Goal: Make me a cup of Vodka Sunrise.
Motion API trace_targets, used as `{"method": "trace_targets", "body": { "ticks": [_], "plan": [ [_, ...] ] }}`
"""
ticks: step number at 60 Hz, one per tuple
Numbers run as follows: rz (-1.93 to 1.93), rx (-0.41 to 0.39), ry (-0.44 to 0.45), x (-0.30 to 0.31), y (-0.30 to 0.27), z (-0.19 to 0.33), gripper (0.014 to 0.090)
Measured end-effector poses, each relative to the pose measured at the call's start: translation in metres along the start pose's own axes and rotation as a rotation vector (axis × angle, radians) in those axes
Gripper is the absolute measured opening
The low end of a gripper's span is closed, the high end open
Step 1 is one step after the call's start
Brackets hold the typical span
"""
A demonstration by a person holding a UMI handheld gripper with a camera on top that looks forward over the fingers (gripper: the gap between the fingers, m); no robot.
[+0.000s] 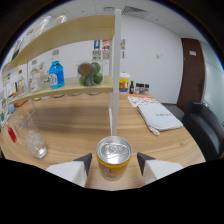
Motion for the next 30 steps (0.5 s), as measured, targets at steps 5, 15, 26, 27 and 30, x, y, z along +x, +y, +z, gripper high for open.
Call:
{"method": "trace_targets", "body": {
  "ticks": [5,15,26,27,30],
  "plan": [
    [0.012,0.023,0.029,-0.005,-0.018,-0.020,0.0850],
    [0.036,0.089,0.046,-0.040,-0.054,-0.069,0.0850],
    [0.049,0.113,0.020,-0.109,-0.061,-0.109,0.0848],
    [0.051,0.112,0.015,-0.116,-0.060,-0.112,0.0849],
    [0.056,0.113,0.005,-0.136,-0.056,-0.117,0.0850]
  ]
}}
